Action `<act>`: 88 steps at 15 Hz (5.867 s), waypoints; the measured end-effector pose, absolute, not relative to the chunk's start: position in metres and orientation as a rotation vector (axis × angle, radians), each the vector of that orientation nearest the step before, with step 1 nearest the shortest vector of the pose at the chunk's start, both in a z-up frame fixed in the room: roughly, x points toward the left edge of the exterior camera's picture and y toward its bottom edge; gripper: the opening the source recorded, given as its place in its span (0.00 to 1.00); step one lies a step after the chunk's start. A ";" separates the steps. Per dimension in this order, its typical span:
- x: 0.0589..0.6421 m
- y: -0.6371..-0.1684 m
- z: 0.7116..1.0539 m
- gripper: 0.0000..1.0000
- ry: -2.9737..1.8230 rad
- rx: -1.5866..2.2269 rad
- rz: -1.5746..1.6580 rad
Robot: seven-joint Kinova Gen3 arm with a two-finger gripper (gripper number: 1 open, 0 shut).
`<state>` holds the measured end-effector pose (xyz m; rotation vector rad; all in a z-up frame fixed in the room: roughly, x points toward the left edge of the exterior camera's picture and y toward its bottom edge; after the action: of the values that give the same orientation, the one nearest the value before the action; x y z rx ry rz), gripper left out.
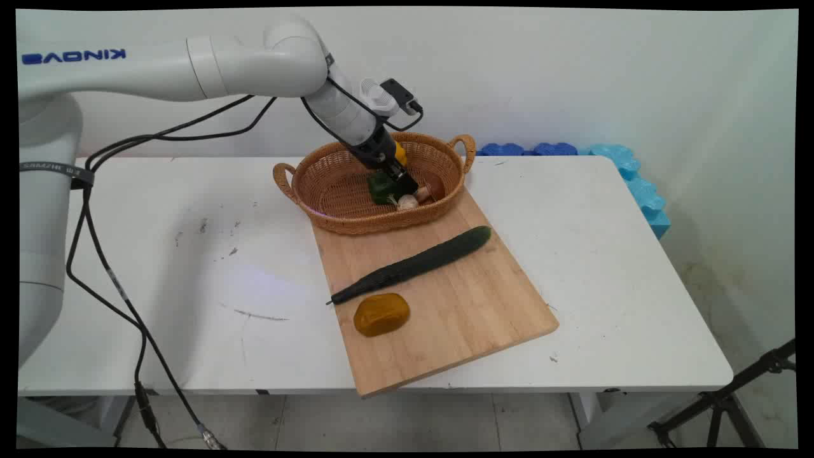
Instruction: Pick up the cucumber from the cutting board, then place the picked object in the vegetable basket
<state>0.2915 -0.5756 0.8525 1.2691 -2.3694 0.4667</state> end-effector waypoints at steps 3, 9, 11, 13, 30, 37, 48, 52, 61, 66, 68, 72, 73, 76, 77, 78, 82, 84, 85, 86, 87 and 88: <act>0.288 -0.570 0.862 1.00 -2.351 1.252 0.470; 0.284 -0.538 0.913 1.00 -2.305 1.187 0.475; 0.282 -0.517 0.933 1.00 -2.291 1.164 0.455; 0.281 -0.495 0.946 1.00 -2.288 1.144 0.424; 0.254 -0.405 0.874 1.00 -2.365 1.120 0.274; 0.239 -0.410 0.835 1.00 -2.374 1.134 0.266; 0.233 -0.413 0.808 0.00 -2.373 1.119 0.245; 0.234 -0.410 0.824 0.00 -2.363 1.078 0.245; 0.250 -0.403 0.916 0.00 -2.329 1.003 0.245; 0.285 -0.418 0.964 0.00 -2.328 1.084 0.297; 0.302 -0.426 0.976 0.00 -2.325 1.141 0.324; 0.325 -0.447 0.981 0.00 -2.324 1.256 0.377; 0.328 -0.452 0.979 0.00 -2.323 1.286 0.388; 0.330 -0.468 0.970 0.00 -2.318 1.342 0.404; 0.330 -0.474 0.964 0.00 -2.315 1.362 0.407; 0.329 -0.479 0.958 0.00 -2.314 1.377 0.407; 0.326 -0.495 0.940 0.00 -2.312 1.423 0.410; 0.324 -0.501 0.932 0.00 -2.310 1.442 0.411; 0.323 -0.502 0.930 0.00 -2.308 1.448 0.411; 0.323 -0.503 0.928 0.00 -2.307 1.452 0.411; 0.321 -0.505 0.925 0.00 -2.307 1.456 0.412; 0.320 -0.507 0.922 0.00 -2.307 1.460 0.411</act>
<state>0.3205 -0.5074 0.9217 1.4600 -2.3069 0.4111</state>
